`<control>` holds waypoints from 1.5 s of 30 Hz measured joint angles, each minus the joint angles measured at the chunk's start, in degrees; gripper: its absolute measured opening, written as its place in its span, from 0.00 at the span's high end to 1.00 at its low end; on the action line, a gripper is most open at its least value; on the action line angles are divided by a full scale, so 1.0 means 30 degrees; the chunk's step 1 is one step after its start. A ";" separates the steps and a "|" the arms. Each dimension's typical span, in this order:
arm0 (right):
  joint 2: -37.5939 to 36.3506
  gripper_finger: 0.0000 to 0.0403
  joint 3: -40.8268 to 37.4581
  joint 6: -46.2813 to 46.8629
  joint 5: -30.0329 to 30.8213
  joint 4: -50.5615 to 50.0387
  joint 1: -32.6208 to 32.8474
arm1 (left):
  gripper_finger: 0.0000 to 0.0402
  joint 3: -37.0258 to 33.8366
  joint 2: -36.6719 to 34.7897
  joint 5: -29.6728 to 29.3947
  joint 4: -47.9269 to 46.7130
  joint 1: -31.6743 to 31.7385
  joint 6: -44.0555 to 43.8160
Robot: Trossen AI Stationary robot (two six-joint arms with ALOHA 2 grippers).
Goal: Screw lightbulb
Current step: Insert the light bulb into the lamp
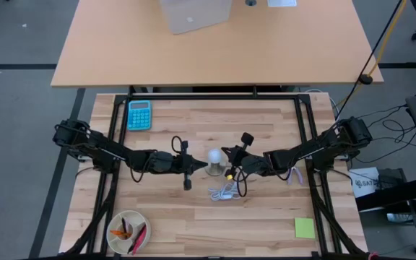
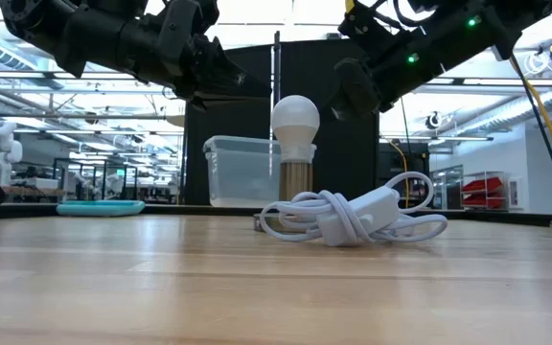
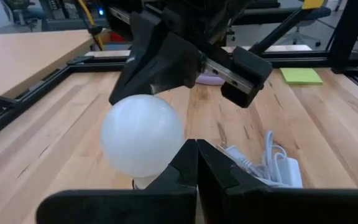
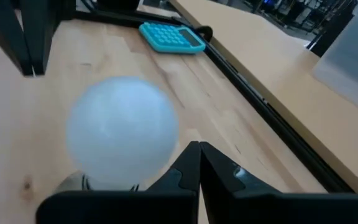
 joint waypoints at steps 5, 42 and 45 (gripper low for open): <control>-0.0007 1.00 0.0000 -0.0228 -0.1502 0.0781 -0.0528 | 1.00 0.0000 0.0000 -0.0007 0.0007 0.0326 -0.0351; 0.0080 1.00 -0.0073 0.2236 -0.2902 -0.1129 0.1267 | 1.00 0.0139 0.1426 -0.2865 -0.0768 0.2303 -0.2526; -0.0001 1.00 0.0036 0.2259 -0.2263 -0.0803 0.1663 | 1.00 0.0147 0.1413 -0.2927 -0.1306 0.2622 -0.3258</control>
